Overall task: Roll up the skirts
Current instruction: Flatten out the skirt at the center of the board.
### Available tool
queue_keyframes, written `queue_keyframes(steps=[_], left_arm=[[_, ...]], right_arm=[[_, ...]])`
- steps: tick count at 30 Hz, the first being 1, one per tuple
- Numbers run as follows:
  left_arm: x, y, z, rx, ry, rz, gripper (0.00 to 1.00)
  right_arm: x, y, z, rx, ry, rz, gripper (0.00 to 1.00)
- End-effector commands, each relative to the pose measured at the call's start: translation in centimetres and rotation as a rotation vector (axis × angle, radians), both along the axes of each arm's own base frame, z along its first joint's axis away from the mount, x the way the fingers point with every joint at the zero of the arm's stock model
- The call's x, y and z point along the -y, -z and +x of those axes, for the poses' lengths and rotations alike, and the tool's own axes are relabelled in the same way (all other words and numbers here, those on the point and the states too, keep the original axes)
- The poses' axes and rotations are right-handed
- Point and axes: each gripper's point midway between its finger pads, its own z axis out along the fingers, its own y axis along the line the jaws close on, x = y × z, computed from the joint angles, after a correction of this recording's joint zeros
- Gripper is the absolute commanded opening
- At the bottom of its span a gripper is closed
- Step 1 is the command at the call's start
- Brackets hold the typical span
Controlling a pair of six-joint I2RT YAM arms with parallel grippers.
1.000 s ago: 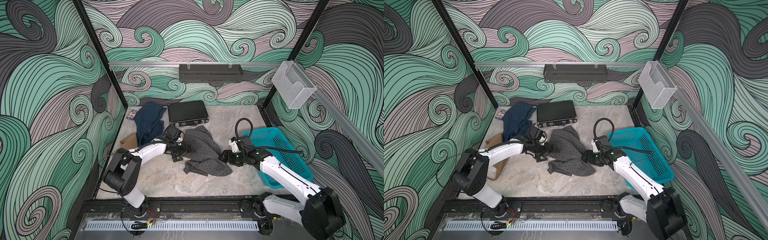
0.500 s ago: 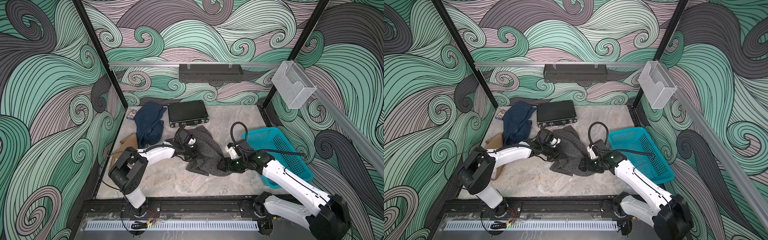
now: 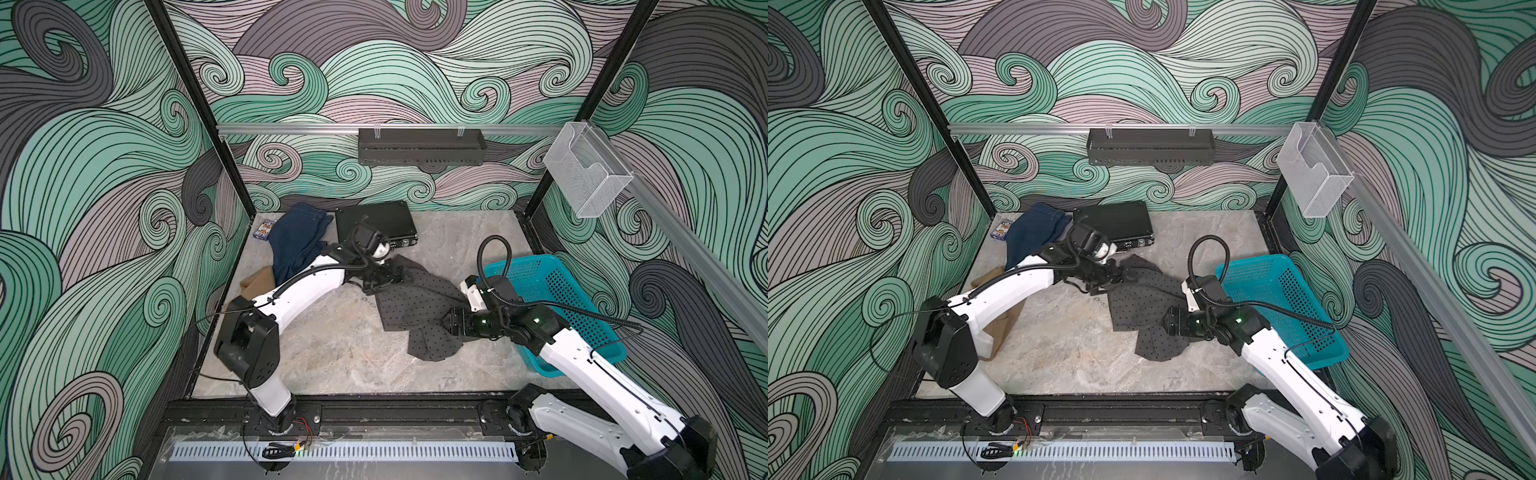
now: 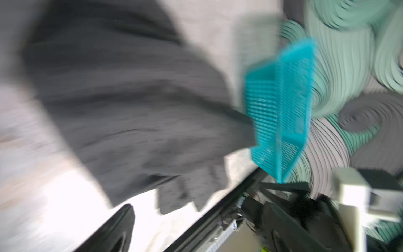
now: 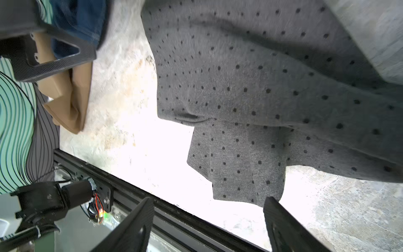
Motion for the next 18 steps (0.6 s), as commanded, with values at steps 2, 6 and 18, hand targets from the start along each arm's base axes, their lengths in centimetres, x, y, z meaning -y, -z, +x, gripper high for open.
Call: queue_keyframes(steps=[2,6,18], left_arm=[[-3.7,5.4,-2.7,-0.134,-0.113,-0.001,0.93],[-3.1,9.3,-3.4,-0.222,-0.15,-0.042,0.9],[0.1,14.1,-1.7,-0.268,-0.167,-0.03,0.54]], right_arm=[[-1.3,1.5,-0.6,-0.1,-0.098,-0.024,0.79],[0.2,4.3,-0.3,-0.142,-0.074,-0.152,0.77],[0.6,6.9,-0.6,-0.17,-0.021,-0.159,0.71]])
